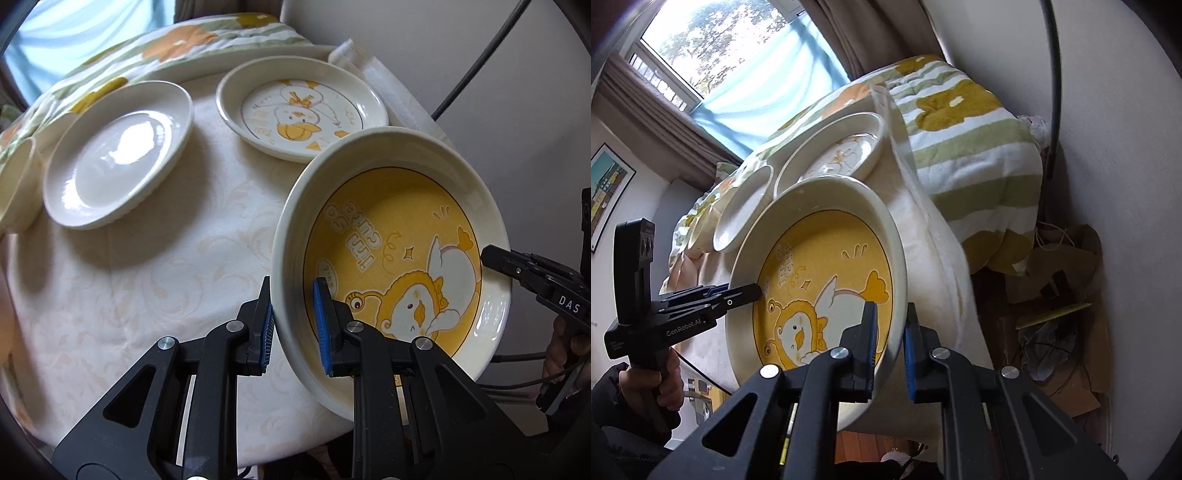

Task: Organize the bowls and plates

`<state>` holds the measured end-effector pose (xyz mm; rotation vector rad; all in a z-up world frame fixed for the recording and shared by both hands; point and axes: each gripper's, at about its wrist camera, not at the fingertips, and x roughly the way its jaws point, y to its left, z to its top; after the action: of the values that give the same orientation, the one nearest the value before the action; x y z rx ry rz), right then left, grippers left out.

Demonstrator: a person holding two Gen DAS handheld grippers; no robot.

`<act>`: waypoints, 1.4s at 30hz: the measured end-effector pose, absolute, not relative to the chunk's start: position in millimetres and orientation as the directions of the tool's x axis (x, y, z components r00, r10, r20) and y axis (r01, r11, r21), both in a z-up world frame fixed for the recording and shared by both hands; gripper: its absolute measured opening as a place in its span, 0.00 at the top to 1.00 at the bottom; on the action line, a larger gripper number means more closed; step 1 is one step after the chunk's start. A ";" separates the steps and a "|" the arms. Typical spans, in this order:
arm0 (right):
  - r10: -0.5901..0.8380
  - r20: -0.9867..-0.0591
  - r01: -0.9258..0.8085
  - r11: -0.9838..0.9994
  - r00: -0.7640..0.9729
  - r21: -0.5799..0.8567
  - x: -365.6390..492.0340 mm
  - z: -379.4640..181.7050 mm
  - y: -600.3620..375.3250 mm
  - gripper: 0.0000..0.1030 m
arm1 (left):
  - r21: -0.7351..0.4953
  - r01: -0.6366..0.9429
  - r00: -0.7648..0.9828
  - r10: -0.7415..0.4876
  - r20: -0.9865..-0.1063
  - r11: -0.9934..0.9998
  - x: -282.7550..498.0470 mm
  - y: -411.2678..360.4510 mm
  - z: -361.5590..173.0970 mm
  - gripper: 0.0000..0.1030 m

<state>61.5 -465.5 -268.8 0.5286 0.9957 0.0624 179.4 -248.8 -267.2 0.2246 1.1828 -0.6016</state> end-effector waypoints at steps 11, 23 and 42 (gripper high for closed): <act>0.394 -0.775 -0.038 0.901 0.494 0.433 113.6 -227.3 -392.8 0.88 | -0.130 0.356 0.372 -0.268 -0.888 0.925 168.0 -146.3 -221.4 0.83; 0.510 -0.780 -0.165 0.859 0.363 0.485 165.9 -253.4 -249.9 0.88 | -0.121 0.171 0.372 -0.178 -0.911 0.978 178.6 7.5 -235.2 0.83; 0.504 -0.815 -0.158 0.864 0.288 0.478 196.3 -295.9 -194.2 0.88 | -0.159 0.135 0.330 -0.196 -0.924 0.978 198.7 71.9 -289.2 0.83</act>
<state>196.3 -194.2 -295.9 0.3338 1.2039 0.4524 198.7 71.9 -289.2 -0.0573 1.2159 -0.2165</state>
